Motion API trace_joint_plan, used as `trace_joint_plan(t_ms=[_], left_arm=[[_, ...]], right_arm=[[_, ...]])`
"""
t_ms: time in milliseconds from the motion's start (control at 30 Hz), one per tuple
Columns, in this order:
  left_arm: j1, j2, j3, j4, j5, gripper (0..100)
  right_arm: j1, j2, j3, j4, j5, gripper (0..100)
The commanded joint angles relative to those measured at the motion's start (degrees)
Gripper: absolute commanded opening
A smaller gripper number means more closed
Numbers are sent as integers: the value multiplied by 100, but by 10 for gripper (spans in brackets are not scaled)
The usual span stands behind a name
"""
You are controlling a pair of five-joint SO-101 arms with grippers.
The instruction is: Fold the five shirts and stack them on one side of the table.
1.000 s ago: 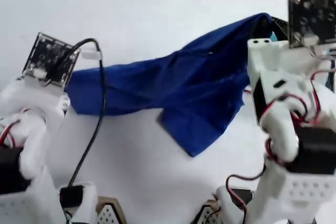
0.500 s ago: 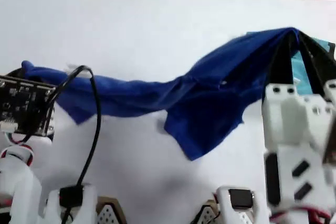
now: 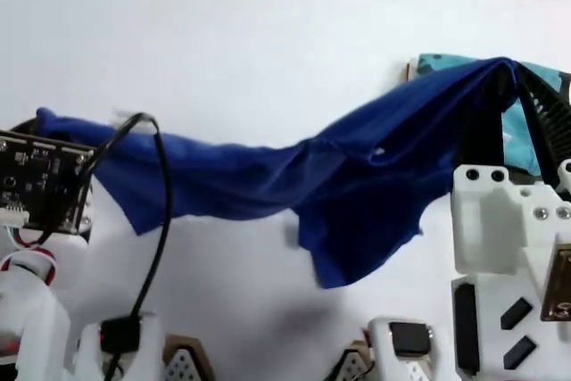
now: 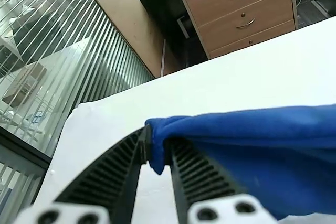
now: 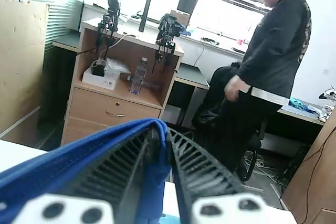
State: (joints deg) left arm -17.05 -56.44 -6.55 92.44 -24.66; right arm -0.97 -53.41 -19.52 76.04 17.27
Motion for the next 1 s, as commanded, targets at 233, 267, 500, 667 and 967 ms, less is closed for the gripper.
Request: trace_joint_plan(t_ms=[233, 267, 500, 667, 967], left_arm=[[-35, -18, -171, -35, -9, 26], [-35, -18, -171, -35, -9, 26], [-44, -9, -391, -44, -9, 26], [-44, 18, -312, -18, 9, 26], [-360, 9, 330, -378, 26, 26]], right_arm=[[31, 13, -132, -13, 26, 19], [31, 22, -123, -13, 44, 19], [40, 22, -141, -215, 44, 19], [171, 31, -105, -189, 9, 19], [1015, 646, 290, -382, -360, 19]])
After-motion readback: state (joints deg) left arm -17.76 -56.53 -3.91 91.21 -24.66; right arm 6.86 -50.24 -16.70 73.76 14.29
